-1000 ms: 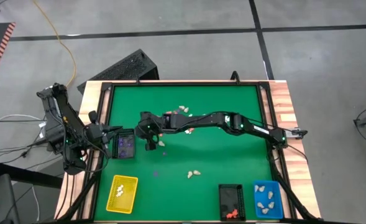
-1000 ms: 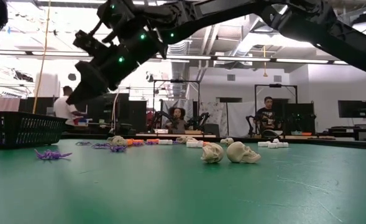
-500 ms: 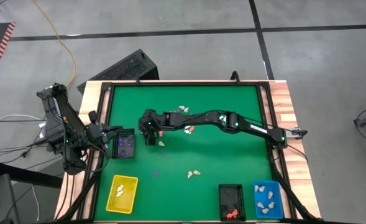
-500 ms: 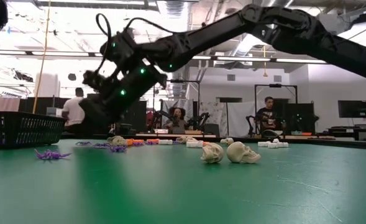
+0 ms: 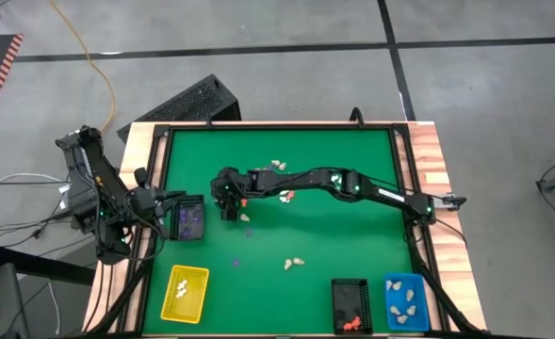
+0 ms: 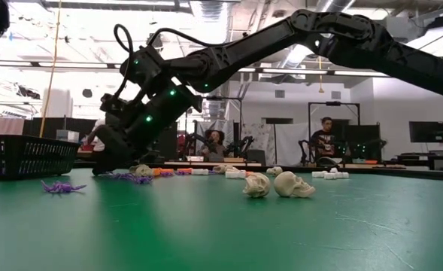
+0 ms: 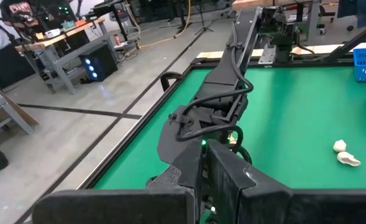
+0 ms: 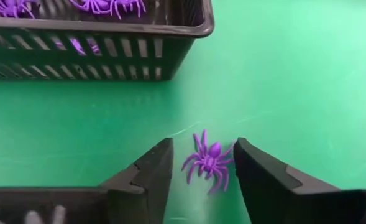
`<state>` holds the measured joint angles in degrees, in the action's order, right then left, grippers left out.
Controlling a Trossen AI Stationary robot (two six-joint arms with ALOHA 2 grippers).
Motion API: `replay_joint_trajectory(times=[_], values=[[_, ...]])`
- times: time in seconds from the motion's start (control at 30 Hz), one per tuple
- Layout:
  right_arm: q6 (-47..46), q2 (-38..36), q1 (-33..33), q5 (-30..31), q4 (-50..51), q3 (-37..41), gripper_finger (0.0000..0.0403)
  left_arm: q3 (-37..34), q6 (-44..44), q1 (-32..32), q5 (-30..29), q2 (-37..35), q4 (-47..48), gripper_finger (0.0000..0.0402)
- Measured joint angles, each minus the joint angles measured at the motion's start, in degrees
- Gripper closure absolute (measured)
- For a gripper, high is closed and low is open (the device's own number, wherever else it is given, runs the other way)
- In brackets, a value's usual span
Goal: Sort Halloween decoration
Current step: Put the purple spider toy into the top black basket
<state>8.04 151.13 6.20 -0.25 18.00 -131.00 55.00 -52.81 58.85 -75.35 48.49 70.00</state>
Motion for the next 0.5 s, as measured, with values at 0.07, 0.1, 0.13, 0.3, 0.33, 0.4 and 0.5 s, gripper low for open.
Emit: replay_joint_trajectory(times=[0.07,0.1,0.13,0.3,0.33,0.4,0.5], values=[[-0.53,0.00,0.05,-0.11,0.90,0.00,0.0238,-0.02,-0.29,-0.01,0.02,-0.01,-0.02,0.0388],[-0.55,0.00,0.07,-0.26,1.29,0.00,0.0250,0.00,-0.40,-0.01,0.10,-0.01,0.00,0.0388],[-0.55,0.00,0.07,-0.33,1.49,0.00,0.0263,-0.01,-0.41,0.00,0.15,-0.02,-0.02,0.0388],[-0.57,-0.03,0.01,-0.42,2.11,0.00,0.0326,0.00,-0.45,-0.02,0.57,0.00,-0.02,0.0388],[-0.57,-0.07,0.00,-0.42,2.16,0.00,0.0336,-0.01,-0.45,0.00,0.57,-0.02,-0.02,0.0388],[-0.55,-0.08,0.00,-0.40,2.20,0.00,0.0356,0.00,-0.48,-0.02,0.59,0.00,-0.02,0.0388],[-0.54,-0.11,0.04,-0.26,2.39,-0.02,0.0385,0.00,-0.54,-0.02,0.59,0.00,-0.04,0.0388]])
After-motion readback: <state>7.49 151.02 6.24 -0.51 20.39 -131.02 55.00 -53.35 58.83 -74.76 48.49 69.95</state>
